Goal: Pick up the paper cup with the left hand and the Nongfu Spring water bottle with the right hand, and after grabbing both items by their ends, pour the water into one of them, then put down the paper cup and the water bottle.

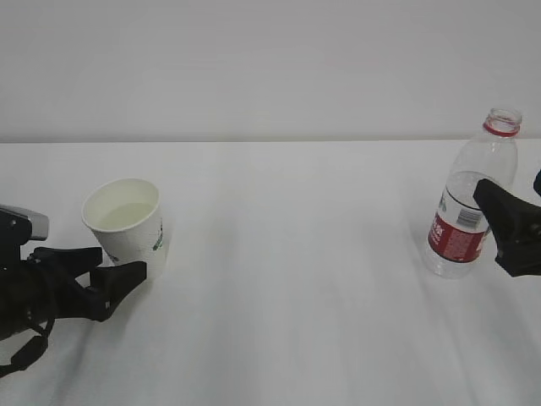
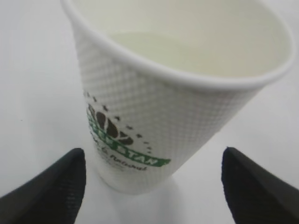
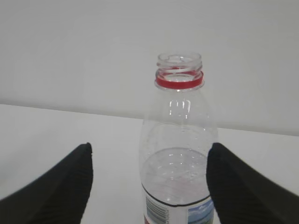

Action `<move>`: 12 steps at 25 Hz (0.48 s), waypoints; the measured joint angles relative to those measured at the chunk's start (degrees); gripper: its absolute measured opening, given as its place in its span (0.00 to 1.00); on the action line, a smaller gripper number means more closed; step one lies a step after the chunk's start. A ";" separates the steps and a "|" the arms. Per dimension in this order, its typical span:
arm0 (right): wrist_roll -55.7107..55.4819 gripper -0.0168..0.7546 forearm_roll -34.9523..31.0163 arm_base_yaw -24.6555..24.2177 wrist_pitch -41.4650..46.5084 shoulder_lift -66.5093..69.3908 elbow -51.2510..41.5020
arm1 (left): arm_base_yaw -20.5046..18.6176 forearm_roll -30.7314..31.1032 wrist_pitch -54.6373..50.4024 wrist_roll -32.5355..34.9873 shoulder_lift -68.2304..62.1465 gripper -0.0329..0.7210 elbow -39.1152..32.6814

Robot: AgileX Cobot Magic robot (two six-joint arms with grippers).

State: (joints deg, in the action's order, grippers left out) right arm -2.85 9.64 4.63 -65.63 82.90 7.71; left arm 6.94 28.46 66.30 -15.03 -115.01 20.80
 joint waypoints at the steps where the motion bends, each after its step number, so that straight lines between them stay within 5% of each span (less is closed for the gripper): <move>1: 0.00 0.76 0.00 0.00 0.00 0.00 0.00 | 0.00 0.00 0.00 0.00 0.49 0.93 -0.03; 12: 0.00 0.76 0.00 0.00 0.00 0.00 0.00 | 0.00 -2.95 0.00 0.00 7.68 0.90 -6.03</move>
State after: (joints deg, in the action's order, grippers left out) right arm -2.85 9.64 4.63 -65.63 82.90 7.71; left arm 6.94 25.51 66.30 -15.03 -107.33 14.77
